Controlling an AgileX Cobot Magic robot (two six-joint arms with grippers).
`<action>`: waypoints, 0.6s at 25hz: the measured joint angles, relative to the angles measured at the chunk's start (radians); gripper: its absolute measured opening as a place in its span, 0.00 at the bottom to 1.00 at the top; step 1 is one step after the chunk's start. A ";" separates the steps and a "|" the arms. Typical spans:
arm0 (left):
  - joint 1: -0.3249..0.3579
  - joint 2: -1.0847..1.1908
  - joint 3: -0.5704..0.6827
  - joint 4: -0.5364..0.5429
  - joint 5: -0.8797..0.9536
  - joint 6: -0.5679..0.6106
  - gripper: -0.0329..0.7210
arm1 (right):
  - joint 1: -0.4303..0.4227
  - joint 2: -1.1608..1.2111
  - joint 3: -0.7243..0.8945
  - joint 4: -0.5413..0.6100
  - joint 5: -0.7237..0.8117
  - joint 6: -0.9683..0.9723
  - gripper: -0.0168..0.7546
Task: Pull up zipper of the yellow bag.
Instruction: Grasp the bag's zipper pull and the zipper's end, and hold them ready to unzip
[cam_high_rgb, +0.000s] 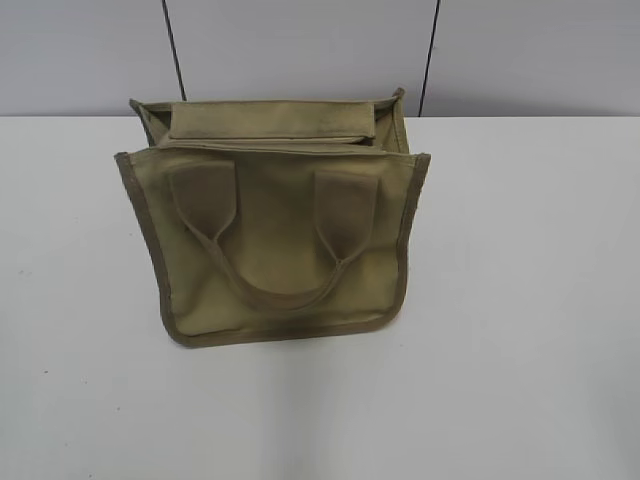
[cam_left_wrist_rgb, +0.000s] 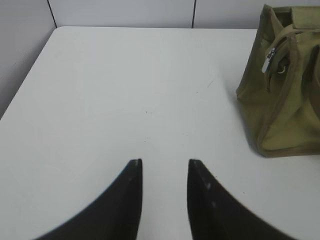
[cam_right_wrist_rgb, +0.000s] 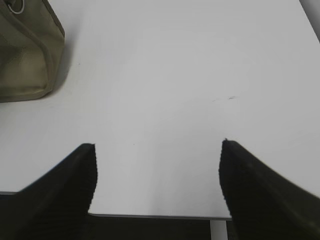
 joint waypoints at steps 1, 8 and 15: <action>0.000 0.000 0.000 0.000 0.000 0.000 0.35 | 0.000 0.000 0.000 0.000 0.000 0.000 0.78; 0.000 0.000 0.000 0.000 0.000 0.000 0.35 | 0.000 0.000 0.000 0.000 0.000 0.000 0.78; 0.000 0.000 0.000 0.000 0.000 0.000 0.35 | 0.000 0.000 0.000 0.001 0.000 0.000 0.78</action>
